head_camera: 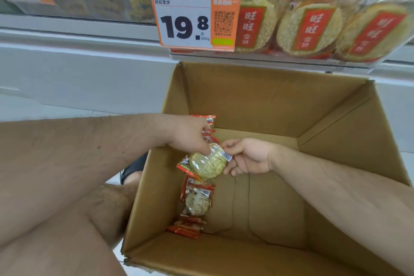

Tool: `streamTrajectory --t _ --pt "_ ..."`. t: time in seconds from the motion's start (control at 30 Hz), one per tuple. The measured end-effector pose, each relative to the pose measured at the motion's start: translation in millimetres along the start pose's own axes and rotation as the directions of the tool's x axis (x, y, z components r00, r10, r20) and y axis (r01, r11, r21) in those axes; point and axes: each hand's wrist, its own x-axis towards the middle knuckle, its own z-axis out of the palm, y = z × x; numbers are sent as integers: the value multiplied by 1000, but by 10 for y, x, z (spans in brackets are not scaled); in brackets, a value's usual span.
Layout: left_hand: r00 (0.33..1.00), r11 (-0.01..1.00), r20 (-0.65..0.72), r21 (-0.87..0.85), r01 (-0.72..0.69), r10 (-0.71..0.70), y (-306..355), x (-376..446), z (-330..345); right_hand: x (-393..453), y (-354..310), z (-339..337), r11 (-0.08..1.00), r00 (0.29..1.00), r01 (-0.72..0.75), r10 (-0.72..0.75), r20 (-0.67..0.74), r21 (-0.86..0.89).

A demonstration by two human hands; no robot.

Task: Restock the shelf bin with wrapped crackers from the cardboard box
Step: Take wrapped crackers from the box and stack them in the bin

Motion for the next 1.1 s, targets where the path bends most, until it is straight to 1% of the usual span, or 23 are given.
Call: streamTrajectory --t 0.07,0.13,0.17,0.2,0.23,0.27,0.3,0.33,0.37,0.47,0.53,0.57,0.6,0.7,0.77,0.83,0.87,0.93,1.03,1.1 --pt "999 996 -31 -89 23 -26 1 28 18 7 -79 27 993 997 56 -62 52 106" --pt "996 985 -75 -171 32 -46 -28 46 4 86 -82 -6 978 995 70 -82 54 197" --pt "994 979 -93 -202 35 -54 -44 46 -10 156 -42 -28 973 998 56 -59 5 225" --pt "992 973 -108 -226 38 -63 -58 43 -27 258 34 -61 979 995 35 -16 -97 202" --pt "990 970 -122 -238 41 -71 -67 38 -40 379 147 -94 994 972 -10 35 -233 108" --pt "988 970 -136 -238 38 -72 -74 35 -54 498 281 -106 993 927 -99 71 -367 -59" --pt "987 973 -147 -228 35 -70 -79 37 -63 607 430 -93 945 883 -219 86 -462 -243" --pt "986 977 -155 -213 31 -65 -75 35 -68 701 578 -58 869 861 -315 92 -500 -382" --pt "986 980 -157 -198 27 -59 -71 37 -69 792 721 -11 798 863 -370 105 -495 -476" --pt "991 983 -129 -184 24 -48 -63 52 -71 958 1003 191 669 884 -415 135 -448 -617" --pt "992 977 -114 -214 21 -46 -64 67 -77 1009 1079 266 557 877 -443 106 -468 -703" --pt "993 974 -108 -227 20 -45 -71 80 -77 1026 1084 279 520 875 -447 87 -475 -728" --pt "994 971 -103 -240 16 -42 -82 93 -76 1028 1079 274 519 879 -437 75 -471 -734" --pt "992 957 -127 -285 -60 24 -106 94 -68 937 989 185 622 909 -352 49 -414 -699" --pt "981 954 -173 -273 -128 82 -114 78 -87 747 839 92 616 916 -292 -40 -398 -732" --pt "965 942 -217 -266 -206 149 -114 39 -110 458 632 -10 517 917 -236 -163 -365 -823" --pt "955 934 -236 -264 -241 180 -105 3 -123 274 506 -42 445 910 -213 -234 -343 -870" --pt "923 924 -292 -211 -318 251 -86 -49 -141 -137 260 -79 362 886 -167 -353 -300 -917" --pt "871 929 -358 -25 -370 337 -27 -127 -177 -730 -18 -70 295 827 -124 -496 -263 -947" --pt "842 916 -387 18 -400 375 35 -195 -223 -1050 -115 -76 300 761 -71 -600 -246 -951"
